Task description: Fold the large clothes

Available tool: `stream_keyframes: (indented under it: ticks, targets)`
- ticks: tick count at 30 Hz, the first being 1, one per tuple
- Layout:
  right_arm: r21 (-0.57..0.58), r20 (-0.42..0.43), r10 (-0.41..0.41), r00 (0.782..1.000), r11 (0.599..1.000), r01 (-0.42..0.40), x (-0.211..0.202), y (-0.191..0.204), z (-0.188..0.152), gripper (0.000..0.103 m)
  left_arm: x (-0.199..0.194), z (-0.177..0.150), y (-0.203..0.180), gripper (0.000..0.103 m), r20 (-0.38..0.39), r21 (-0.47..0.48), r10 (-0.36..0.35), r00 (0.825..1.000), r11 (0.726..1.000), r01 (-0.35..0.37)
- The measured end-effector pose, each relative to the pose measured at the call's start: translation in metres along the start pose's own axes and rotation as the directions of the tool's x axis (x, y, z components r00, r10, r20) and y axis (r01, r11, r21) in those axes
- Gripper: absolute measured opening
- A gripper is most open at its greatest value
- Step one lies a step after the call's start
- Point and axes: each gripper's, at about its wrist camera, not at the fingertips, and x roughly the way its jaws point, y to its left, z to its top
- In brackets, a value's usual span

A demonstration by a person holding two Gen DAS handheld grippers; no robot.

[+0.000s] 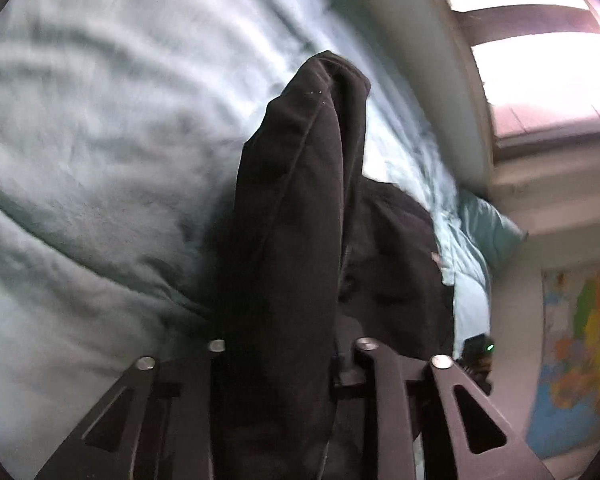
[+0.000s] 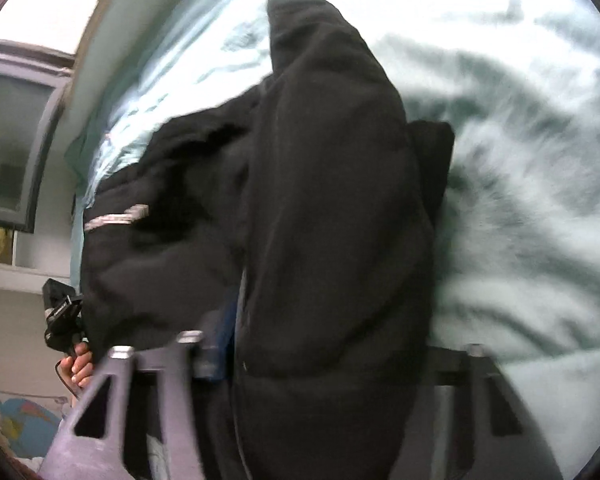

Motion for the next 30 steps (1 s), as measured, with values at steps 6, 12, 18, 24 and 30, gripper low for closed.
stream_keyframes:
  ticks: [6, 12, 18, 24, 30]
  targets:
    - [-0.128, 0.111, -0.031, 0.993, 0.991, 0.045, -0.056, 0.061, -0.031, 0.031, -0.058, -0.032, -0.068, 0.021, 0.058, 0.148, -0.068, 0.996, 0.987, 0.059]
    - [-0.223, 0.205, -0.023, 0.978, 0.972, 0.07, -0.139, 0.115, -0.092, 0.03, -0.144, -0.091, -0.119, 0.022, 0.12, 0.26, -0.145, 0.982, 0.959, 0.11]
    - [-0.278, 0.249, -0.033, 0.968, 0.955, 0.105, -0.211, 0.14, -0.165, 0.03, -0.221, -0.154, -0.135, 0.022, 0.152, 0.313, -0.168, 0.974, 0.943, 0.113]
    - [-0.269, 0.205, -0.072, 0.976, 0.955, 0.127, -0.225, 0.144, -0.23, 0.03, -0.244, -0.2, -0.115, 0.022, 0.124, 0.29, -0.117, 0.985, 0.954, 0.077]
    - [-0.196, 0.085, -0.123, 0.989, 0.971, 0.138, -0.198, 0.108, -0.276, 0.03, -0.224, -0.235, -0.064, 0.022, 0.034, 0.202, -0.038, 0.999, 0.979, 0.03]
